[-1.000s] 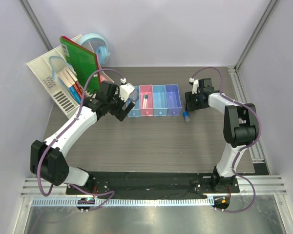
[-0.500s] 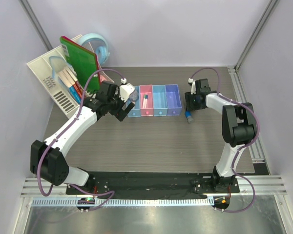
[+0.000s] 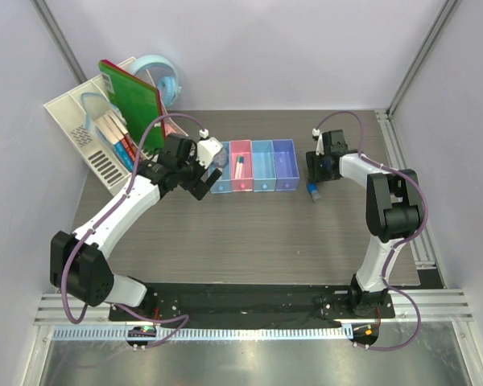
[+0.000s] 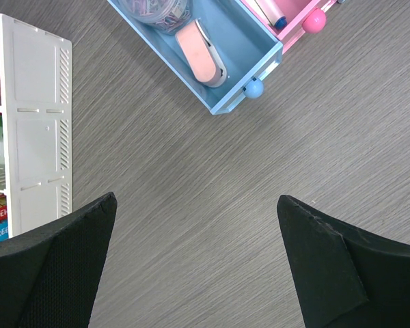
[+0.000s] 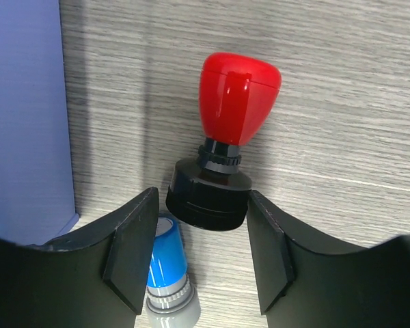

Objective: Sort the stationery into containers
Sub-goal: Pick up the stationery from the center of the board.

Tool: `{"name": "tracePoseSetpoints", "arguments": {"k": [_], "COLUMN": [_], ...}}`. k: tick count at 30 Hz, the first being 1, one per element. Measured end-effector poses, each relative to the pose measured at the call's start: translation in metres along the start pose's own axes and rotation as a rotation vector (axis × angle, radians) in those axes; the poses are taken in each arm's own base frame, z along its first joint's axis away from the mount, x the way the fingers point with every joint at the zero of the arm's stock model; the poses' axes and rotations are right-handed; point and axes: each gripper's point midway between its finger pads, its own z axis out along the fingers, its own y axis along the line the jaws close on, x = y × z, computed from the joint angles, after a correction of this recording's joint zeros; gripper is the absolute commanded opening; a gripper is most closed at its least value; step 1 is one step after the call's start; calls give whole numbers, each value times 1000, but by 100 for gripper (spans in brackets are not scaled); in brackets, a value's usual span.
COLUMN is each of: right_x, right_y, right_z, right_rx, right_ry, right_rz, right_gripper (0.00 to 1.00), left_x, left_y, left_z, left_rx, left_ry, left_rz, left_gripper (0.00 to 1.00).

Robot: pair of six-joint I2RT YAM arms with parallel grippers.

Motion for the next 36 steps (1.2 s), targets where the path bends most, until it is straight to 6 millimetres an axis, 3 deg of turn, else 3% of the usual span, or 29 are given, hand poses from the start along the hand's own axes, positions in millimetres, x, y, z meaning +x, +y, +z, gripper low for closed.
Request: {"name": "tracePoseSetpoints", "arguments": {"k": [17,23,26,27,31,36], "right_x": [-11,-8,-9,-9,-9,-9], "right_y": [-12,-13,-14,-15,-18,-23], "right_z": [4,10,10,10,10,9], "right_rx": [71,80,89,92,112,139], "right_ry": [-20,-6,-8,-8,-9,-8], "right_rz": [19,27,29,29,29,12], "right_gripper": [57,51,43,36,27,26], "left_x": [0,-1,-1,-1,-1,-1], "left_y": [-2,-3,-3,-3,-3,-4], "left_z": [0,0,0,0,0,0], "left_rx": [10,14,14,14,15,23], "left_ry": [-3,-5,-5,-5,-5,-9], "left_rz": [0,0,0,0,0,-4], "left_gripper": [100,100,100,100,100,100]}}
